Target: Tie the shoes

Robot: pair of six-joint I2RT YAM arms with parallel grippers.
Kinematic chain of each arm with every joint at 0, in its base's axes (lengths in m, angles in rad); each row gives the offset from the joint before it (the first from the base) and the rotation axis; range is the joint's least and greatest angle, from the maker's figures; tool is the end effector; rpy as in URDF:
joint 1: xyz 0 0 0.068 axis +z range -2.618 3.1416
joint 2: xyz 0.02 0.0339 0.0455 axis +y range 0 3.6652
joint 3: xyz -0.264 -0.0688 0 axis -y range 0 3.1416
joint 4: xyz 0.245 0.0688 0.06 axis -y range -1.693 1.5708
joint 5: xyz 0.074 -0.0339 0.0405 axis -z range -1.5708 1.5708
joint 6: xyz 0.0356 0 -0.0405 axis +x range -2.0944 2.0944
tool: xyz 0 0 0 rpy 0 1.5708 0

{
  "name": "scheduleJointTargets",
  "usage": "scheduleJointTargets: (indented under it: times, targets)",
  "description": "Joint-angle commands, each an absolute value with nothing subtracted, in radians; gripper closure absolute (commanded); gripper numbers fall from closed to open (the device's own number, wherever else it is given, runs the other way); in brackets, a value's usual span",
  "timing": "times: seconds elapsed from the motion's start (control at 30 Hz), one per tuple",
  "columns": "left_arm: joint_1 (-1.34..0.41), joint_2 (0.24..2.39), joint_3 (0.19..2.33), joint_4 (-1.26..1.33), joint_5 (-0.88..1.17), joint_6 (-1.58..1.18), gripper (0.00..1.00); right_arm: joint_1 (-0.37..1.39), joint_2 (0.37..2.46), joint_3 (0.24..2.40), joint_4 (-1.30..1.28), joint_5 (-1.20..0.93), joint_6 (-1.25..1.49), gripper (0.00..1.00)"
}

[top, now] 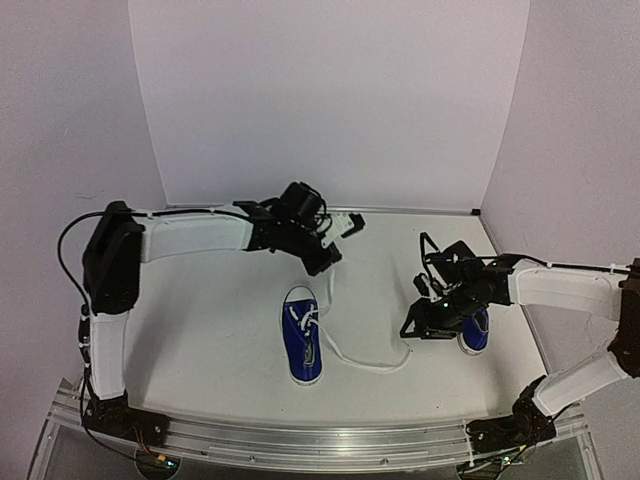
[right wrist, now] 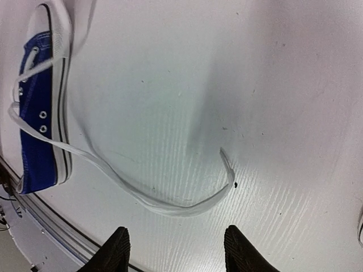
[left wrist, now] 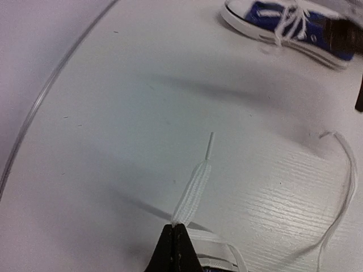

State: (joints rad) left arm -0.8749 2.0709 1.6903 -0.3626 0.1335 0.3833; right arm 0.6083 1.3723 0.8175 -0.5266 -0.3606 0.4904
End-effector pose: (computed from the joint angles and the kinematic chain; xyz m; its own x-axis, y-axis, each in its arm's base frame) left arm 0.3020 -0.3690 0.2359 -0.0943 0.6911 -0.7166 0.9260 0.3253 0.1918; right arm 0.2047 0.1579 0.1995 -0.9549 -0.1280 -0.2680 -0.2506 0.8313 0.4961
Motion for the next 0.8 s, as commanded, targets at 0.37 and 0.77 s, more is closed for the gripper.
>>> scheduleJointTargets:
  times: [0.37, 0.77]
  targets:
    - [-0.857, 1.48, 1.185, -0.045, -0.078, 0.074, 1.0, 0.681, 1.581, 0.761, -0.366, -0.202, 0.605, 0.57]
    - [-0.859, 1.1, 0.81, 0.031, 0.185, 0.049, 1.0, 0.684, 1.617, 1.058, -0.434, -0.044, 0.445, 1.0]
